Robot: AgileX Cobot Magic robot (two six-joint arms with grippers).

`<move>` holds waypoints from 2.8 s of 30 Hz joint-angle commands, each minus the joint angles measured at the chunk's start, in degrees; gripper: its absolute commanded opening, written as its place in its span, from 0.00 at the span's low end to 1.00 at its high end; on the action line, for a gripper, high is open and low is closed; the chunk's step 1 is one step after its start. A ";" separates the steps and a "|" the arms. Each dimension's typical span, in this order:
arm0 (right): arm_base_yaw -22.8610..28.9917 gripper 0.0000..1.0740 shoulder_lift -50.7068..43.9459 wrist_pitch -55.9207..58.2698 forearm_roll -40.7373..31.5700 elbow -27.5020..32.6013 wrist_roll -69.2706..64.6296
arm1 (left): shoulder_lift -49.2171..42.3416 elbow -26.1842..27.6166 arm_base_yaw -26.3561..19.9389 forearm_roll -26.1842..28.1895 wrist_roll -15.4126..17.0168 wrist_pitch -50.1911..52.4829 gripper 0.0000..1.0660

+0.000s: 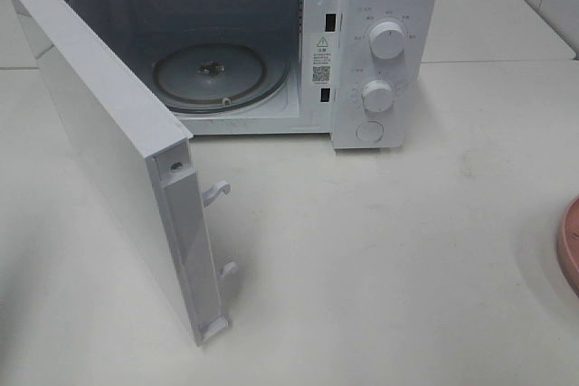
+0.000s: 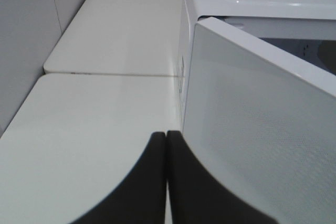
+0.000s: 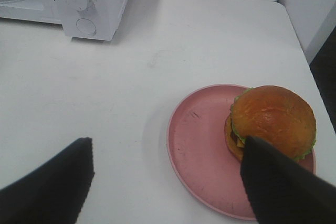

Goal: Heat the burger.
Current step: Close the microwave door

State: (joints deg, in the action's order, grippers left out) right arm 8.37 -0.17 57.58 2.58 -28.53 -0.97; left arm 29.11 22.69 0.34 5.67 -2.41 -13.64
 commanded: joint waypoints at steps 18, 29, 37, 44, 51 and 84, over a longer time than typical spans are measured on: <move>-0.34 0.70 -1.89 -0.63 -0.17 -0.06 0.34 | 26.36 -9.22 0.06 -11.00 6.30 43.83 0.00; -0.34 0.70 -1.89 -0.63 -0.17 -0.06 0.34 | 40.51 -9.22 0.06 -29.16 18.79 61.19 0.00; -0.34 0.70 -1.89 -0.63 -0.17 -0.06 0.34 | 46.24 -7.39 2.46 -29.97 19.60 66.69 0.00; -0.34 0.70 -1.89 -0.63 -0.17 -0.06 0.34 | 50.48 -5.56 9.17 -22.98 19.02 65.32 0.00; -0.34 0.70 -1.89 -0.63 -0.17 -0.06 0.34 | 55.00 -5.10 17.25 -13.41 11.40 65.83 0.00; -0.34 0.70 -1.89 -0.63 -0.17 -0.06 0.34 | 71.05 18.85 39.13 17.07 -1.78 59.70 0.00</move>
State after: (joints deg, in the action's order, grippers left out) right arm 8.37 -0.17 57.58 2.58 -28.53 -0.97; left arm 99.35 39.65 38.67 20.05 -2.81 47.56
